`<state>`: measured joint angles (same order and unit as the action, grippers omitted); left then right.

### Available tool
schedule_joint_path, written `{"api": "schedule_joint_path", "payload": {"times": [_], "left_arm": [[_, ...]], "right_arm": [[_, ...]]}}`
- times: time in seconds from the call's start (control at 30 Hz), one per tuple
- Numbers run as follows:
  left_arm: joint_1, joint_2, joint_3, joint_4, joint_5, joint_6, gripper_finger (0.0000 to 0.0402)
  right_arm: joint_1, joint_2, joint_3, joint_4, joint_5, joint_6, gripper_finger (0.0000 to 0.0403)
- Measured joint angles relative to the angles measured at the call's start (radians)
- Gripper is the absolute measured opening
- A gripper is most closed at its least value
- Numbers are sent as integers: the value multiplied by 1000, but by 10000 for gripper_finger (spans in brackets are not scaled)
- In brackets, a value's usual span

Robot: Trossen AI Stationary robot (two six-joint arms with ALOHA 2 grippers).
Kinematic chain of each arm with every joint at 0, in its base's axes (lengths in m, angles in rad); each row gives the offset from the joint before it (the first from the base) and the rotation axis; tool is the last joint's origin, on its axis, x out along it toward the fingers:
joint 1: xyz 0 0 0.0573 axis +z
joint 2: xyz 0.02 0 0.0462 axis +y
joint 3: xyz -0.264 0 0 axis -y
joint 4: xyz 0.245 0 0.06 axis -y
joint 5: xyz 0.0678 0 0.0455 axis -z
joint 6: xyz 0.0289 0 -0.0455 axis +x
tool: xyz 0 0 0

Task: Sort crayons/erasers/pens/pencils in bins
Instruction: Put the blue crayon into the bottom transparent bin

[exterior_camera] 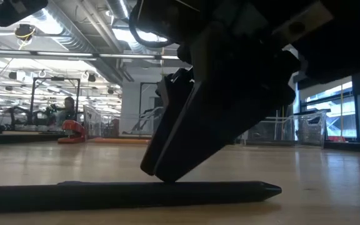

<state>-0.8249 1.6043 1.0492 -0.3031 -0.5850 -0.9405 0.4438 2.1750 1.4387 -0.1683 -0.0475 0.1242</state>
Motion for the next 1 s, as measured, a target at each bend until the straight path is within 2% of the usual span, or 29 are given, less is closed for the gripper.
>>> {"api": "schedule_joint_path", "payload": {"times": [1.0], "left_arm": [[0, 1, 0, 0, -1, 0, 80]], "right_arm": [[9, 6, 0, 8, 3, 55, 193]]}}
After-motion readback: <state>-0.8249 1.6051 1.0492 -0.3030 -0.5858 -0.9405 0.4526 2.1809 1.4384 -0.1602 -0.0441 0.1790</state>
